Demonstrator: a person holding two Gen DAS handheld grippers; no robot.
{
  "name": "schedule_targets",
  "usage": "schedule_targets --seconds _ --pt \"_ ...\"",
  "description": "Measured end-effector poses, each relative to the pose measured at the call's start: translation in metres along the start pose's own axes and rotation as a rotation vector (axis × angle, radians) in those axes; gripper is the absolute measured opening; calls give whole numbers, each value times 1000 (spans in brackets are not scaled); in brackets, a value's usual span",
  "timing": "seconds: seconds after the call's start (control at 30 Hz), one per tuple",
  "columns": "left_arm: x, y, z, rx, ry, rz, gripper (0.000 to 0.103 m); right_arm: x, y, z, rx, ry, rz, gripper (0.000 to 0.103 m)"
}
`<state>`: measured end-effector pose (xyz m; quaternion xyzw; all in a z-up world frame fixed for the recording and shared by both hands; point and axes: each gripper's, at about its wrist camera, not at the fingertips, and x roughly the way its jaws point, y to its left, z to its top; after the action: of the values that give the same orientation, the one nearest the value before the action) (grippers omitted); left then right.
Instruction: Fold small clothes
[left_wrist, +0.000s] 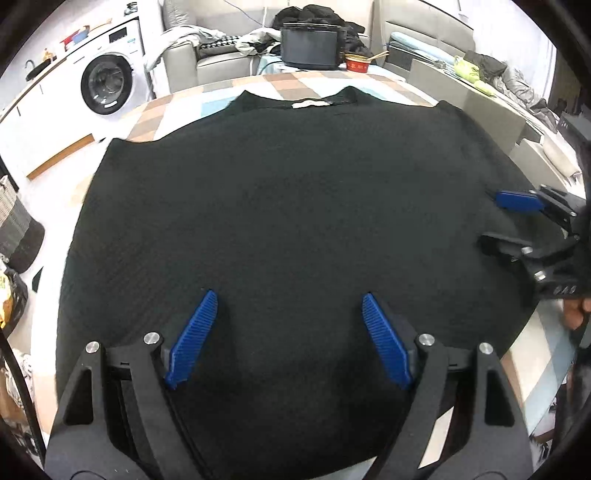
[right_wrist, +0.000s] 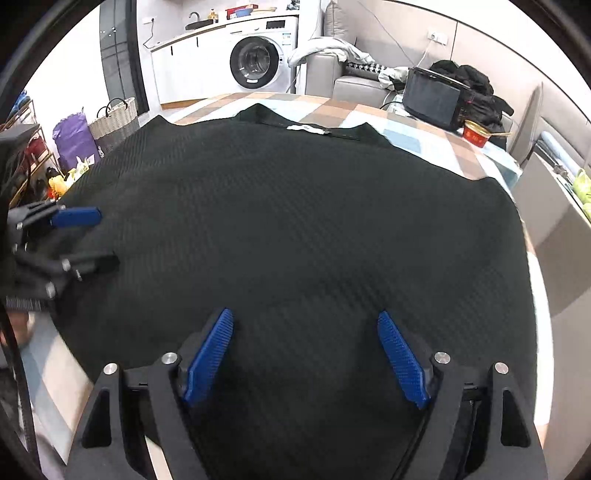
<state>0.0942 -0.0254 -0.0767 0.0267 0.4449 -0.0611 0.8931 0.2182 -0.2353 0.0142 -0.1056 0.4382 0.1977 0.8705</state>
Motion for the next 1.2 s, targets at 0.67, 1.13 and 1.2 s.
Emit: schedule_targets --seconds 0.67,1.13,1.2 --pt "-53 51 -53 -104 -49 16 83 -78 -80 -68 176 -40 -149 82" --pt "33 22 58 -59 2 14 83 18 -32 42 150 -14 -18 82" --pt "46 21 60 -53 31 26 83 32 -36 47 155 13 -23 82"
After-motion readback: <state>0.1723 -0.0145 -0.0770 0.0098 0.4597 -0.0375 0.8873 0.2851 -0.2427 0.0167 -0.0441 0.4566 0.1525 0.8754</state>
